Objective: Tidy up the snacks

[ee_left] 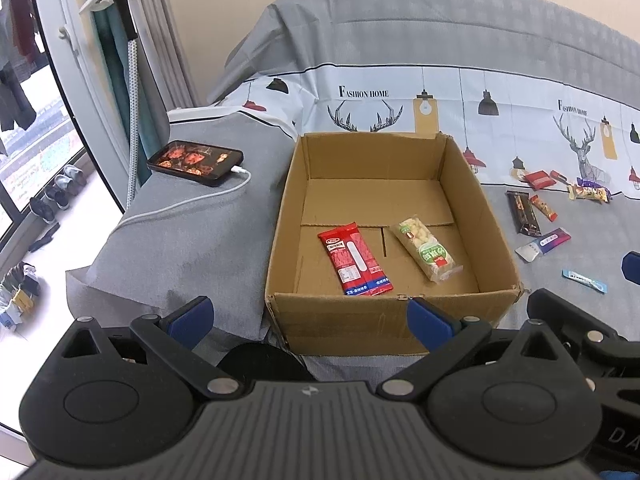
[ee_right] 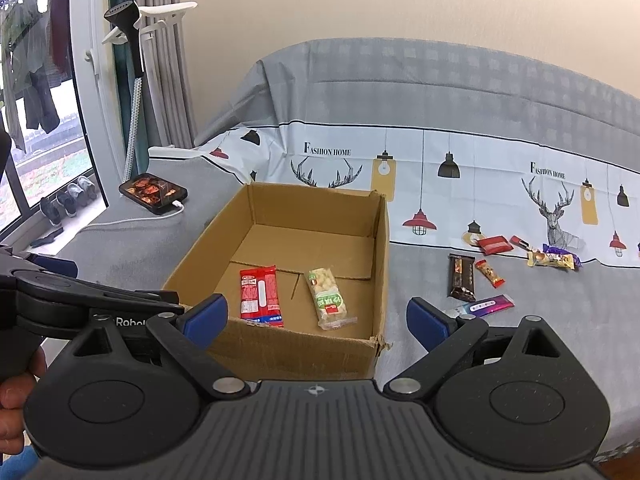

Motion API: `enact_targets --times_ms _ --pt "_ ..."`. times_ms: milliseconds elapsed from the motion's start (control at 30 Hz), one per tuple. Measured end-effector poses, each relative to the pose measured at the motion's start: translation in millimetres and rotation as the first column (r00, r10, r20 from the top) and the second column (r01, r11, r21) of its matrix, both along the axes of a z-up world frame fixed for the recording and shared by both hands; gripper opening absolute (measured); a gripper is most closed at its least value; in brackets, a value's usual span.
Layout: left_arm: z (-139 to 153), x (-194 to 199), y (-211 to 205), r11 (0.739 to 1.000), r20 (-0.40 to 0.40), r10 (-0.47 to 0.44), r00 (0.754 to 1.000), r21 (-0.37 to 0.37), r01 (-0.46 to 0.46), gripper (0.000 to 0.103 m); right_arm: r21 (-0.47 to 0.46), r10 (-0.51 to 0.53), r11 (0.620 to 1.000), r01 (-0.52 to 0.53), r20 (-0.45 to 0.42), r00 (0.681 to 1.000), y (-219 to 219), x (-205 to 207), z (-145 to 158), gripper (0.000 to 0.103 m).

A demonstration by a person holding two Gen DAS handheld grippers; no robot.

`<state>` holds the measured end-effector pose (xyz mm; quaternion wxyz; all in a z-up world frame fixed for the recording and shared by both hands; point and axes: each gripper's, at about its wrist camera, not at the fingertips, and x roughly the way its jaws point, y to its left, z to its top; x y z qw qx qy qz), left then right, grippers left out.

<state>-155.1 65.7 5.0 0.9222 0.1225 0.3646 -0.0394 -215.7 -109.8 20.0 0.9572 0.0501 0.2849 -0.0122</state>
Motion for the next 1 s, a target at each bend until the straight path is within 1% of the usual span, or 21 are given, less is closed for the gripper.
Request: enact_targets --times_ms 667,867,1000 --pt "-8 1 -9 0.999 -0.029 -0.015 0.999 0.033 0.016 0.103 0.034 -0.017 0.999 0.017 -0.024 1.0 -8 3 -8 0.097" --pt "-10 4 -14 0.998 -0.038 -0.019 0.999 0.053 0.021 0.103 0.055 -0.021 0.998 0.022 -0.031 0.999 -13 5 -11 0.097" --pt "-9 6 -20 0.998 -0.041 -0.019 0.999 0.067 0.022 0.103 0.089 -0.031 0.995 0.034 -0.036 0.999 -22 6 -16 0.097"
